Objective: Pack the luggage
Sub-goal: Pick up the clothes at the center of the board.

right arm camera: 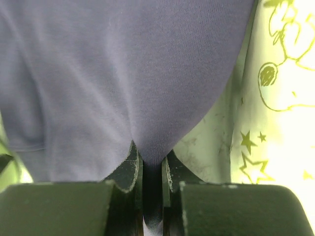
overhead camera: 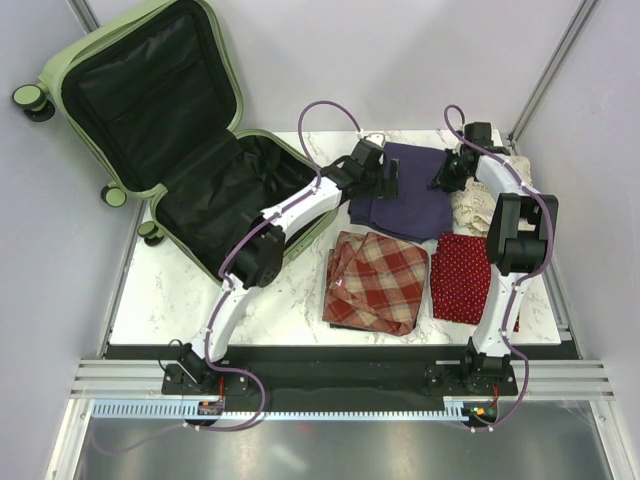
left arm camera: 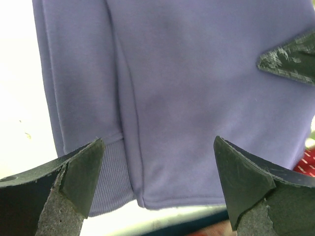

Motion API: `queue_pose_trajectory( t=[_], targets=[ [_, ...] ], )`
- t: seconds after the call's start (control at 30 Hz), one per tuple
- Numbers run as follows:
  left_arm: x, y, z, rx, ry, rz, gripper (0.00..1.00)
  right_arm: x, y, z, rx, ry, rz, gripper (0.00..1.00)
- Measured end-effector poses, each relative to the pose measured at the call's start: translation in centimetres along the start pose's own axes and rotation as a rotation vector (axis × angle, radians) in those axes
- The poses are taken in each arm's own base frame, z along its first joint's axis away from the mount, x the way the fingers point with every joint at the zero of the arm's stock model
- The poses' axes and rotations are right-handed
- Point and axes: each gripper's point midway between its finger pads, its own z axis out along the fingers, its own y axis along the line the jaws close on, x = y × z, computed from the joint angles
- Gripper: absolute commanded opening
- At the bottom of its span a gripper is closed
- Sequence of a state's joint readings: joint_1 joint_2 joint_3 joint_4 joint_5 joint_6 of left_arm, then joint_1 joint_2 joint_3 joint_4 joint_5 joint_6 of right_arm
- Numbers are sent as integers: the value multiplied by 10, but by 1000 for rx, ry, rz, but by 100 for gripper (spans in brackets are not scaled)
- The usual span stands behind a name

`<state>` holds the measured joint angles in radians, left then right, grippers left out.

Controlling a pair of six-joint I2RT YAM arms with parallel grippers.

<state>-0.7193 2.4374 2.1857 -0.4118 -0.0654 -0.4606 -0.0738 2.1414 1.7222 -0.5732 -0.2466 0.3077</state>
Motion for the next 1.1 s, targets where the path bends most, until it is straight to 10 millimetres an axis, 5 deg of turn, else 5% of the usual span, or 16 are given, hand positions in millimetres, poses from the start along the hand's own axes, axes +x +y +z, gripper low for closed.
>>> queue_pose_trajectory(
  t=[0.13, 0.47, 0.9, 1.1],
  targets=[
    [-18, -10, -21, 40, -18, -8, 100, -14, 10, -15, -9, -24, -1, 0],
    [-89, -19, -107, 115, -145, -50, 100, -50, 37, -48, -37, -89, -29, 0],
    [-82, 17, -136, 93, -84, -91, 100, -82, 88, -90, -101, -181, -79, 0],
    [-101, 34, -166, 81, -116, -114, 100, -95, 127, -119, -146, -251, -117, 0]
  ],
)
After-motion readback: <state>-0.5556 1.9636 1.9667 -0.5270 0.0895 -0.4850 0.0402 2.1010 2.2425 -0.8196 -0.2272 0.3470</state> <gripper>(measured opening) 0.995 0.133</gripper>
